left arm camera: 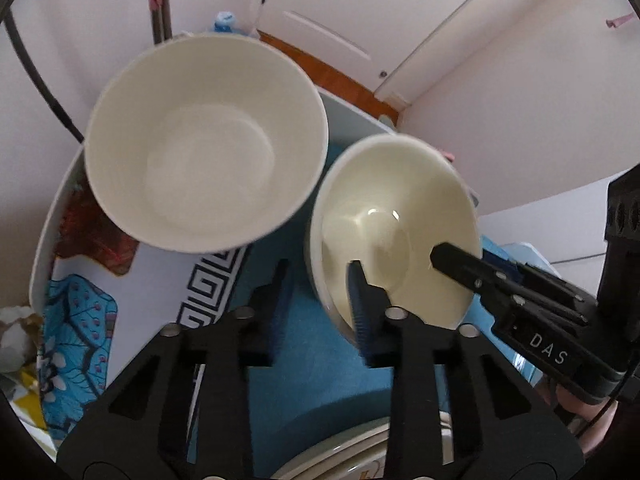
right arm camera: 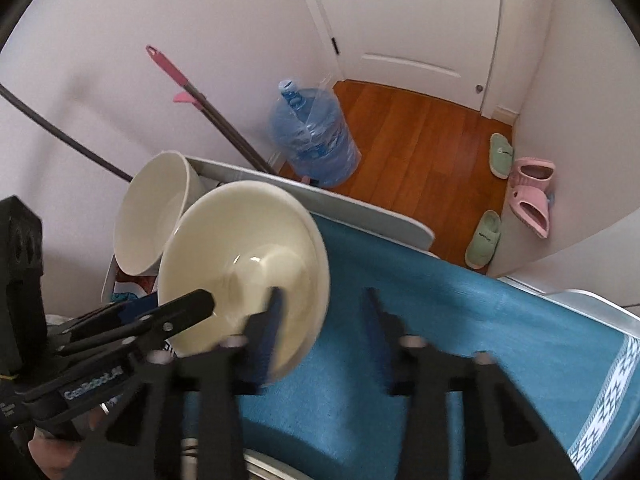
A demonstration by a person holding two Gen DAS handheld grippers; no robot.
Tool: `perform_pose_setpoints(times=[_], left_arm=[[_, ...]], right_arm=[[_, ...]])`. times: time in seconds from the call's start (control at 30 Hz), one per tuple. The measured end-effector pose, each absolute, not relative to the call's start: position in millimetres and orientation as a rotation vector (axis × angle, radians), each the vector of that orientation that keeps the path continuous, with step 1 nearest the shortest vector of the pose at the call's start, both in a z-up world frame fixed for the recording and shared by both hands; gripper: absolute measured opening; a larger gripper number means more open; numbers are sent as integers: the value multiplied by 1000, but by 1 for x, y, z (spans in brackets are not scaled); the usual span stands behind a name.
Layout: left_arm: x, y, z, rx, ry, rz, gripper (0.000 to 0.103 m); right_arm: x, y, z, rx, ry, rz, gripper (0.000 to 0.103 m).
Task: Organize plates and bowls
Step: 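Grasp the rim of the cream printed bowl with both grippers, then lift the cream bowl and carry it over the beige square bowl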
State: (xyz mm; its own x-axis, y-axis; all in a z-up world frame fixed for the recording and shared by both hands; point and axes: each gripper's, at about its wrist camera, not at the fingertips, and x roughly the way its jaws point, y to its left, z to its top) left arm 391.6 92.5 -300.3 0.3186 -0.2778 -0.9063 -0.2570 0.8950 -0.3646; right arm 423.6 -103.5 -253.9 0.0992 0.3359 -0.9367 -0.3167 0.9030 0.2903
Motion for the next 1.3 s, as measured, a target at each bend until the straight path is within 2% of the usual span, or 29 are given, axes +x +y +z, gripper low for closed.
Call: perform_pose_setpoints(times=[0.03,0.07,0.73,1.03,1.3], left_arm=[[391,94,-299,-492,1255,-17,20],[392,92,-298,-483,1247,-15,20],[379,56,-272,-327,1181,-4,20],[357,31,-217,-270,1104,-82,20],[321,-31,-163,-221,1039,-184,20]], right_arm=[[424,-103,-255,11,1387,486,16],[425,-101,-256,5,1386,490,14],[409,-107,-248,24,1312,493,14],[376,-139,-192,45,1208,447,14],[322,-203,-130,67,1097,366,14]])
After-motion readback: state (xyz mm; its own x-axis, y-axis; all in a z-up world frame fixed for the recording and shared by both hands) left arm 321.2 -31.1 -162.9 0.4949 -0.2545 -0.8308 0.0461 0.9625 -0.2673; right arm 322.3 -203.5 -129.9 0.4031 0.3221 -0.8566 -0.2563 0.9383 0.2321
